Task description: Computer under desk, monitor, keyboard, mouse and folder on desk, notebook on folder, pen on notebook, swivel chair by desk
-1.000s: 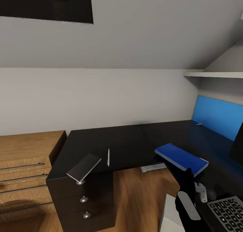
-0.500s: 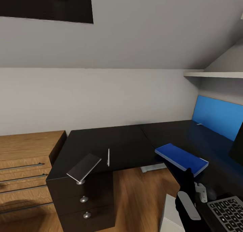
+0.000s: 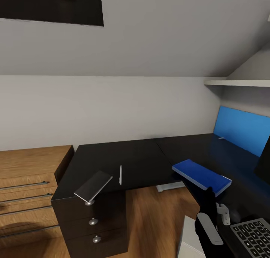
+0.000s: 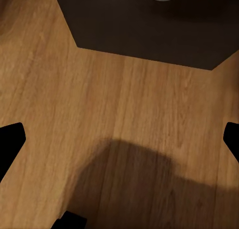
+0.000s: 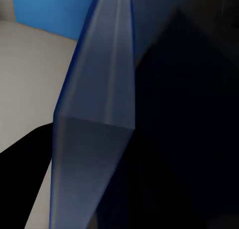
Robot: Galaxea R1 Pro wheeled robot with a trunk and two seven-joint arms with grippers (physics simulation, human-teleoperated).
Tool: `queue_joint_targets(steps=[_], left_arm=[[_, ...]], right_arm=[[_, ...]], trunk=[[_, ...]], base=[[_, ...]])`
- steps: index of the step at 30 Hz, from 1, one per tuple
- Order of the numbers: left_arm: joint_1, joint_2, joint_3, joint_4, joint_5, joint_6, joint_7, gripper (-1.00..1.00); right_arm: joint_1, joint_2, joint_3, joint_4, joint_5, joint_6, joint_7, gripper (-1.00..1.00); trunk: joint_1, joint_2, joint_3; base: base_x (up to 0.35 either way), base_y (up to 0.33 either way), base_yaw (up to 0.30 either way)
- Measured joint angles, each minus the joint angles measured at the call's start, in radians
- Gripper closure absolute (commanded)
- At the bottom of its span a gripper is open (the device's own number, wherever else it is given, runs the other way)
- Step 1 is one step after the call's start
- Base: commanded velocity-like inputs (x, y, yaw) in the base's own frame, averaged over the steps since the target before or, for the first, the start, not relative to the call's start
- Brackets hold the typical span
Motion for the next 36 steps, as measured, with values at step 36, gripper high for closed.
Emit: queue_joint_targets(steps=[36], left_arm=[[0.000,-0.033,-0.004,0.033,-0.006,-0.001,-0.002,-1.00]], right_arm=[[-0.001,0.000,-0.036,0.001,0.003,-0.006,0.007,1.00]], trunk=[[0.000,0.000,0.000]], base=[[0.000,0.000,0.000]])
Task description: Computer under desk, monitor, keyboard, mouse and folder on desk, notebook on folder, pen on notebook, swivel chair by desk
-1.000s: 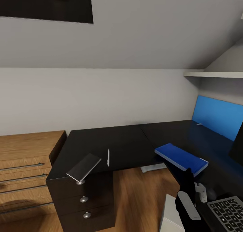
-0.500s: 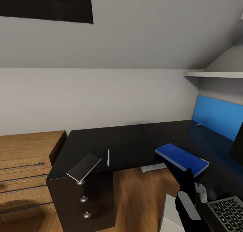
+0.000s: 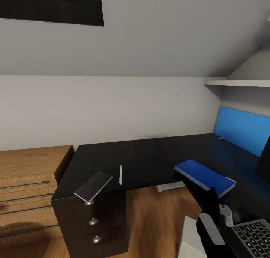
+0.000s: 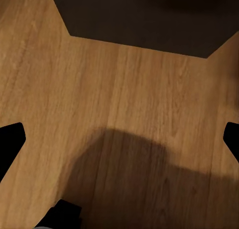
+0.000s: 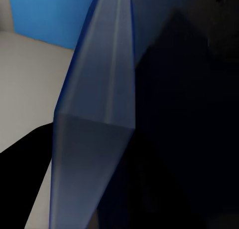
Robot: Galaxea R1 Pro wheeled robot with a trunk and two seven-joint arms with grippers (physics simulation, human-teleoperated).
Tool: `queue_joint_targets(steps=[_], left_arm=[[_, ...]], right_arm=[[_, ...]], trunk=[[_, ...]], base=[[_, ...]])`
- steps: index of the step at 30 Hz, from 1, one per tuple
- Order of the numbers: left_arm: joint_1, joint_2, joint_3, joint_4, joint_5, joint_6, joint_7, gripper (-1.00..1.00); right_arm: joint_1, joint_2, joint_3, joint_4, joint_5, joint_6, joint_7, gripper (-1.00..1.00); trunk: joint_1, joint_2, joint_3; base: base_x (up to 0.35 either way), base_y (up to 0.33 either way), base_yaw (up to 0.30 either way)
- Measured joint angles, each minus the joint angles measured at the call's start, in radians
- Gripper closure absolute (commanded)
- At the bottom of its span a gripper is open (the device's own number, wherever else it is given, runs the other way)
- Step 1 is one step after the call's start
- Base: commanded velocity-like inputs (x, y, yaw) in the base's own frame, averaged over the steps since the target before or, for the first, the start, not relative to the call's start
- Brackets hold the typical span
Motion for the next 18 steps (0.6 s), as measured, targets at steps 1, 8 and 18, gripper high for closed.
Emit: queue_joint_targets(steps=[1,8,18], left_arm=[[0.000,0.000,0.000,0.000,0.000,0.000,0.000,-1.00],[0.000,0.000,0.000,0.000,0.000,0.000,0.000,-1.00],[0.000,0.000,0.000,0.000,0.000,0.000,0.000,-1.00]], right_arm=[[0.000,0.000,-0.005,0.000,0.001,0.000,0.001,1.00],[0.000,-0.001,-0.012,0.000,0.003,-0.003,0.001,1.00],[0.000,-0.001,-0.012,0.000,0.004,-0.003,0.000,1.00]], trunk=[[0.000,0.000,0.000],[0.000,0.000,0.000],[0.000,0.000,0.000]], base=[[0.000,0.000,0.000],[0.000,0.000,0.000],[0.000,0.000,0.000]])
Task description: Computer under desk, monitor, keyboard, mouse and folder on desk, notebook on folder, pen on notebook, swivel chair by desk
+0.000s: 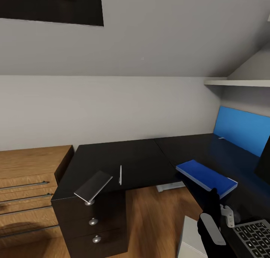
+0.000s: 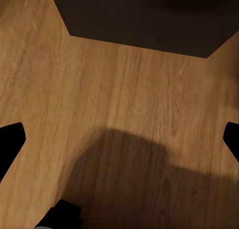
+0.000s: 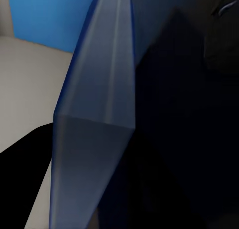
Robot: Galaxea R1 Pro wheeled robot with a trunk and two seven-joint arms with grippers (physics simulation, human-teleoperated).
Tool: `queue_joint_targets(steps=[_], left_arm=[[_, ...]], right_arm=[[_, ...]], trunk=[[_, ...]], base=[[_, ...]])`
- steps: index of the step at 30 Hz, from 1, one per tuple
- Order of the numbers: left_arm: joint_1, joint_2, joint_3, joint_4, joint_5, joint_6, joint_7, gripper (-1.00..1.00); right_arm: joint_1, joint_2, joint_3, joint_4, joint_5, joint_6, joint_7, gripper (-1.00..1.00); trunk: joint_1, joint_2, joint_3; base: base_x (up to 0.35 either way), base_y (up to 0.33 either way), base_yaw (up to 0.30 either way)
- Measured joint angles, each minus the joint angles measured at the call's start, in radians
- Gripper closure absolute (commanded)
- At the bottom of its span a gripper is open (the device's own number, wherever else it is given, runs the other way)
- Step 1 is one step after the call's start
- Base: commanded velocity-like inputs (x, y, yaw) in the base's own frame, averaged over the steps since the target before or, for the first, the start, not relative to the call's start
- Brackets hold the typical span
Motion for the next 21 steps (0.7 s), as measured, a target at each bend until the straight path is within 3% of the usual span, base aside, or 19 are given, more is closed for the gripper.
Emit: queue_joint_targets(steps=[20,21], left_arm=[[0.000,0.000,0.000,0.000,0.001,0.000,0.000,-1.00],[0.000,0.000,0.000,0.000,0.001,0.000,0.000,-1.00]], right_arm=[[0.000,0.000,0.001,0.001,0.005,0.001,-0.001,1.00],[0.000,0.000,0.000,0.001,0.005,0.001,-0.001,-1.00]], trunk=[[0.000,0.000,0.000],[0.000,0.000,0.000]], base=[[0.000,0.000,0.000],[0.000,0.000,0.000]])
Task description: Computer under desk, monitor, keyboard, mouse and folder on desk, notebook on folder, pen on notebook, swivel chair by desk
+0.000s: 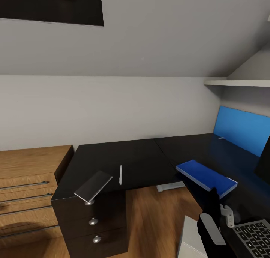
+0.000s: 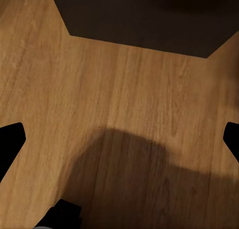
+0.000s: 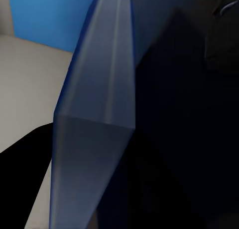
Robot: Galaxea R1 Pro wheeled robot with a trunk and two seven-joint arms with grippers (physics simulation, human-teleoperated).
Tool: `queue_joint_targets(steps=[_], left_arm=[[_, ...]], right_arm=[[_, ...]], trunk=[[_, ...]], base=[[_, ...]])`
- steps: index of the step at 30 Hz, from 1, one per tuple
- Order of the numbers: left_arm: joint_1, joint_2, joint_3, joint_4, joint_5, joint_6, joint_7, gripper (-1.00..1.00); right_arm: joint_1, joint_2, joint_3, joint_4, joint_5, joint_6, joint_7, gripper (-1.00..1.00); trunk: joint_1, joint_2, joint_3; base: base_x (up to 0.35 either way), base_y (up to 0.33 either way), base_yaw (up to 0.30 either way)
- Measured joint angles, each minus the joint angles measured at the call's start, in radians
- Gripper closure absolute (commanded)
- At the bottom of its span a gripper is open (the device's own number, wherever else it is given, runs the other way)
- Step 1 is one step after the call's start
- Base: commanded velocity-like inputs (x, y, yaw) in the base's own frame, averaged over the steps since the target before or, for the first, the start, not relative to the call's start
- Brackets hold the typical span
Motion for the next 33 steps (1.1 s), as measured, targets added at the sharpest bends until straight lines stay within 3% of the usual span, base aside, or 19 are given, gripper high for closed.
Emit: queue_joint_targets(steps=[33], left_arm=[[0.000,0.000,0.000,0.000,0.000,0.000,0.000,-1.00]], right_arm=[[0.000,0.002,0.005,0.001,0.003,0.001,0.001,-1.00]], trunk=[[0.000,0.000,0.000]], base=[[-0.025,0.000,0.000]])
